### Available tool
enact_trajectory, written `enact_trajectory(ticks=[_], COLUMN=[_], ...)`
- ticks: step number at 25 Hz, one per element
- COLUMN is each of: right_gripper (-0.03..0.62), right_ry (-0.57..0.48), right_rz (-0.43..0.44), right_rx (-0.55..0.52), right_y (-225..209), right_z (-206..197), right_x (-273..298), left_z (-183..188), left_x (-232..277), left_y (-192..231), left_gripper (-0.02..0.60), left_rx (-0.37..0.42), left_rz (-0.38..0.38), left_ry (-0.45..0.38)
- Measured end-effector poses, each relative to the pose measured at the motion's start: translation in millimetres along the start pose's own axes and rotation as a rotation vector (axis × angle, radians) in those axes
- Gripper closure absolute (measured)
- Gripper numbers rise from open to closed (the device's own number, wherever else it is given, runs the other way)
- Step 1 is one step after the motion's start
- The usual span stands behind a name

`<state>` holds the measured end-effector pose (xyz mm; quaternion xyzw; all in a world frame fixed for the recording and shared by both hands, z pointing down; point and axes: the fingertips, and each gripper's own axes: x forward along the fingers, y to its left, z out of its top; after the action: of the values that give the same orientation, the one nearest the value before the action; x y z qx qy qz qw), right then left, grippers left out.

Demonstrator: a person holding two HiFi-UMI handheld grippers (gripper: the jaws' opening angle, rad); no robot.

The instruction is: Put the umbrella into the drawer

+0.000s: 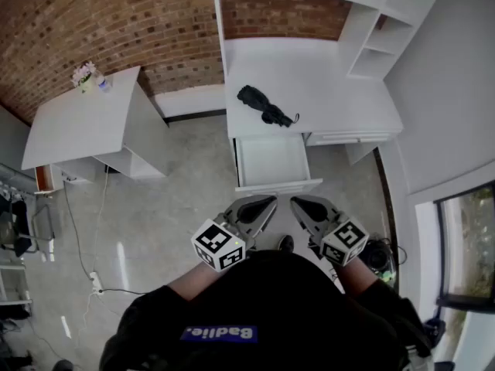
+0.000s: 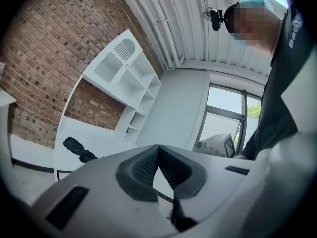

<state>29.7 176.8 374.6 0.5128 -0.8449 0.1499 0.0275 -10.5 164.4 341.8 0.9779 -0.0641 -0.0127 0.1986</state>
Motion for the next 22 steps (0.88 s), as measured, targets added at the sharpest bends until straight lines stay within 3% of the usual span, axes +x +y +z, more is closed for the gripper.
enact_trajectory(ticks=[22], right_gripper=[0.563], right_ry=[-0.01], right_rz=[-0.018], right_rx=[0.023], right_y=[11.9], right_z=[5.3], right_x=[27.9], left_z=[7.4], left_x=[-28.7], left_y=[13.5], left_gripper=[0.58], left_rx=[0.005], left_rz=[-0.038], left_ry=[-0.007])
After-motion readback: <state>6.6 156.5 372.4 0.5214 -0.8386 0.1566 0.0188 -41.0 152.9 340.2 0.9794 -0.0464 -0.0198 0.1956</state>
